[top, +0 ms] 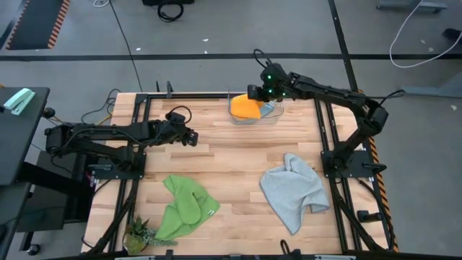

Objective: Fold microfiber towels
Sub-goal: Put the orange microfiber cloth into the transparent bin

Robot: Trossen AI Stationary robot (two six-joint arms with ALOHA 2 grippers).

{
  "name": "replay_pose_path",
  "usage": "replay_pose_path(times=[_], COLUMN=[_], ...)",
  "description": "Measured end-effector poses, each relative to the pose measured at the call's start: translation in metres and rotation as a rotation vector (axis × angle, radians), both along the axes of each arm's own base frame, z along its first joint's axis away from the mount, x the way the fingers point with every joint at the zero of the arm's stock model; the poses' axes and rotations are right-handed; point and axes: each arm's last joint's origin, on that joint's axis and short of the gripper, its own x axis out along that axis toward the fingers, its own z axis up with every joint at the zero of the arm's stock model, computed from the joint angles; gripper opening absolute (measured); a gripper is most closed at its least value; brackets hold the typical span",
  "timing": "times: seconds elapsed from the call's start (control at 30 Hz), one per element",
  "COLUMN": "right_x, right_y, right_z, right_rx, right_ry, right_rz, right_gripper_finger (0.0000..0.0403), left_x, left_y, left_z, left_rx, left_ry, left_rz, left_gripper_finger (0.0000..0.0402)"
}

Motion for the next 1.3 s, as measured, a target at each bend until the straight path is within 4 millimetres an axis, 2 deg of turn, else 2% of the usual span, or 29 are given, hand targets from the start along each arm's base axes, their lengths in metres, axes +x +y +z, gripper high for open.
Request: replay_pose_path(times=[0.17, 0.47, 0.67, 0.87, 1.3], right_x=[-0.006, -0.009, -0.018, -0.021, -0.021], right_y=[-0.024, -0.052, -0.063, -0.065, -0.065], right_z=[-0.031, -0.068, -0.070, -0.070, -0.070], right_rx=[0.127, 0.142, 0.069, 0.070, 0.015], right_ry=[0.080, 0.191, 0.250, 0.257, 0.296], right_rz=[-0.047, -0.148, -0.224, -0.240, -0.153], right_gripper_finger=[0.0000, 0.0000, 0.0000, 0.0012, 0.0090], left_x=[-0.001, -0.001, -0.001, -0.002, -0.004], left_y=[0.004, 0.007, 0.007, 0.011, 0.014], left_z=[0.001, 0.001, 0.001, 0.001, 0.001], left_rx=[0.007, 0.008, 0.009, 0.012, 0.024], left_ry=[-0.006, -0.011, -0.012, -0.011, 0.003], left_rz=[0.022, 0.038, 0.038, 0.057, 0.057], left_gripper_finger=[0.0088, 0.0085, 0.0091, 0.0084, 0.0090])
